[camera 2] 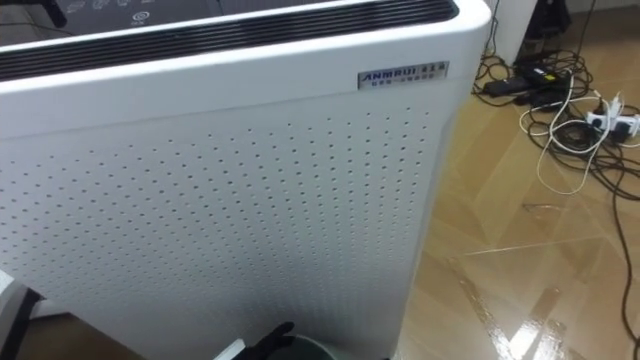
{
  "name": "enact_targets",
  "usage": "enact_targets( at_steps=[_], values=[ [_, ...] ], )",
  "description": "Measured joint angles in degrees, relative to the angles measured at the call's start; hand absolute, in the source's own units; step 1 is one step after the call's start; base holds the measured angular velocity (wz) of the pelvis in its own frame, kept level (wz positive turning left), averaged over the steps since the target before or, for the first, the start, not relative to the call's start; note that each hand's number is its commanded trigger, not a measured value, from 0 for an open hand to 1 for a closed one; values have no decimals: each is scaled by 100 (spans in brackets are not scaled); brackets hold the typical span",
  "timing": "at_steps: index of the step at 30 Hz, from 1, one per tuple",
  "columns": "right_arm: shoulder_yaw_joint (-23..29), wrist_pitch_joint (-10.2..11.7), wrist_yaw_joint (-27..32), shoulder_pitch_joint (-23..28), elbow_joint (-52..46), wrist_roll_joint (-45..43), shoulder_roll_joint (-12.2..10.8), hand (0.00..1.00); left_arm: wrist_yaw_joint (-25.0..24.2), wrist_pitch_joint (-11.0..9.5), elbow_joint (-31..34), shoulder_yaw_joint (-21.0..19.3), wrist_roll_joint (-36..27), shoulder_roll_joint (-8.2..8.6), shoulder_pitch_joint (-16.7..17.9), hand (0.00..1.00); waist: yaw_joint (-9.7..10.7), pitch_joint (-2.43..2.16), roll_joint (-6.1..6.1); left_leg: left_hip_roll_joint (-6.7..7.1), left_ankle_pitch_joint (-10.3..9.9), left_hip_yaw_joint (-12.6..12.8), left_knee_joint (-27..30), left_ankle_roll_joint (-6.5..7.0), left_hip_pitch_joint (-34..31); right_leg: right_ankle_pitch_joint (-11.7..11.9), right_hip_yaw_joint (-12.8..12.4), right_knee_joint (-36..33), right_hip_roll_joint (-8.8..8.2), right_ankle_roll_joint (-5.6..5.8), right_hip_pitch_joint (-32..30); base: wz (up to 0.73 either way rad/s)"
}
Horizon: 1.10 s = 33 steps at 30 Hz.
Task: Pick garbage
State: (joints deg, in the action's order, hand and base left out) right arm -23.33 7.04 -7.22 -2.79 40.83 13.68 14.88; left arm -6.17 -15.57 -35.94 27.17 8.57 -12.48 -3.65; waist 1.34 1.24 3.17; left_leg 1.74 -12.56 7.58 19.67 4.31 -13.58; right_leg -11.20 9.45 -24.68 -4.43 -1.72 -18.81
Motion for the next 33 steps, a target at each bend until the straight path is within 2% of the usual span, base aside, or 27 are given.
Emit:
enact_targets(
  at_steps=[1,4,6,8,10,14,20,24,30,33],
  values=[
    [7,65,0,-3,111,2,0,100,0,-4,0,-1,-13,-16,12,0,4,-4,-11,0,0,-4,-8,0,18,-1,4,1,0,1,26,0],
    [79,78,14,0,275,-3,-7,100,0,-51,0,-34,-9,-56,33,0,37,-9,-59,1,0,-11,-4,0,49,-1,-2,26,-2,2,72,1],
    [302,115,7,90,420,-17,-49,100,0,-116,-1,-188,0,-48,144,0,48,-13,-104,-9,0,-24,-45,0,150,14,-2,125,23,13,197,2],
    [521,192,-6,255,644,20,-47,100,0,-140,-77,-414,9,-81,373,0,43,-41,-168,-16,0,-11,-160,-1,356,15,26,224,45,18,395,-5],
    [639,207,19,382,852,121,-32,100,0,-140,-187,-468,0,-132,545,0,47,-71,-194,-21,0,-21,-235,-3,492,19,49,319,61,29,544,0],
    [1126,299,84,536,1493,277,-4,100,-1,-142,-396,-636,-3,-159,907,0,33,-84,-177,-14,-1,-110,-361,-2,671,55,89,514,128,75,790,8],
    [1522,345,289,833,1796,721,-1,100,-1,-104,-485,-970,-18,-175,1212,0,48,-115,-105,-10,0,-217,-596,-5,1050,46,216,744,144,100,1217,9],
    [1622,358,289,973,1974,803,-16,100,0,-95,-661,-1135,-38,-121,1320,0,93,-94,-145,1,0,-274,-704,-7,1302,16,212,860,133,119,1480,7],
    [1787,353,303,1116,2432,1199,-67,100,117,-72,-1259,-1470,-498,-49,1548,0,126,-100,-168,-2,5,-308,-890,-15,1628,12,223,1081,169,143,1778,1],
    [1800,300,349,1144,2684,1519,-160,100,218,36,-1960,-1678,-810,-3,1536,0,122,-118,-203,-7,6,-307,-961,-17,1722,14,225,1122,218,145,1856,0]
  ],
)
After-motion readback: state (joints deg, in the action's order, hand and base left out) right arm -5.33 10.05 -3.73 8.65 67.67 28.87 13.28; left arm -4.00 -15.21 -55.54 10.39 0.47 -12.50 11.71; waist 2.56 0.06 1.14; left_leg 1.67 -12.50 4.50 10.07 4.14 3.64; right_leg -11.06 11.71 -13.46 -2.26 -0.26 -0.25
